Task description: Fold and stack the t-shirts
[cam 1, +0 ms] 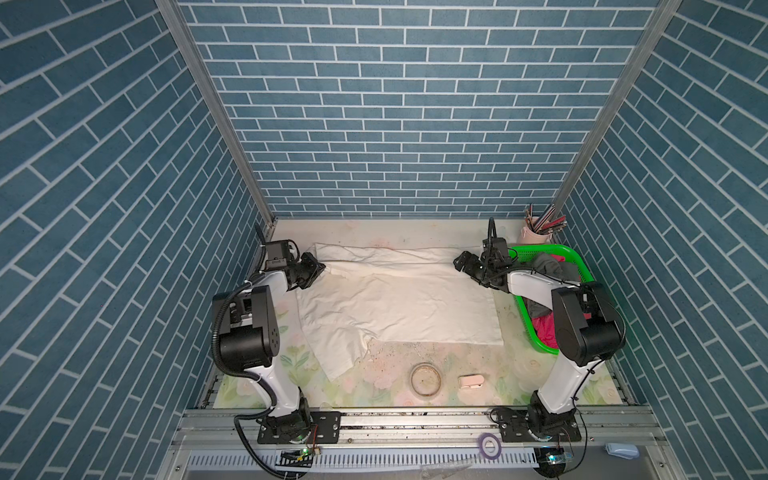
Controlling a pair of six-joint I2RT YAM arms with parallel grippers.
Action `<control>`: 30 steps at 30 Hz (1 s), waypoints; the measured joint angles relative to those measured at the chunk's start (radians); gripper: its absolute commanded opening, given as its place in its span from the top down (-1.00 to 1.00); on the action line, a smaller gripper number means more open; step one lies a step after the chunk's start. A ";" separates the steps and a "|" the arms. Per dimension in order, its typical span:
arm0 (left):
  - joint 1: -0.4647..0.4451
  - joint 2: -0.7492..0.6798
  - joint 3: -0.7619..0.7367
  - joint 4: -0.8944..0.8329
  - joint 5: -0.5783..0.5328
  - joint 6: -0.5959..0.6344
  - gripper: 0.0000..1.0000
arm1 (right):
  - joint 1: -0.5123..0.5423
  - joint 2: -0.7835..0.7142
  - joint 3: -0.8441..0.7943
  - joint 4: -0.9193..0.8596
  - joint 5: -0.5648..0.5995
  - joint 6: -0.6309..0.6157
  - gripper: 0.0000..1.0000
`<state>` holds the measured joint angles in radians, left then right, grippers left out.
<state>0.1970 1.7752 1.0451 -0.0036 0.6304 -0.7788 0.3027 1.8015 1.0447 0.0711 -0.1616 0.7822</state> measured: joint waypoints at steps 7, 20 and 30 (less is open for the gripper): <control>0.000 0.005 0.000 0.000 0.002 0.001 1.00 | 0.000 0.001 -0.066 0.026 0.011 0.052 -0.85; 0.000 0.005 0.000 0.000 0.003 0.001 1.00 | 0.001 0.063 -0.043 0.171 0.004 0.128 -0.86; 0.001 0.005 0.000 0.000 0.003 0.002 1.00 | 0.007 0.046 -0.077 0.169 0.090 0.138 -0.86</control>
<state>0.1978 1.7805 1.0451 -0.0040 0.6338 -0.7765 0.3096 1.8477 0.9680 0.2401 -0.0711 0.9207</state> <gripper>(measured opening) 0.058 0.932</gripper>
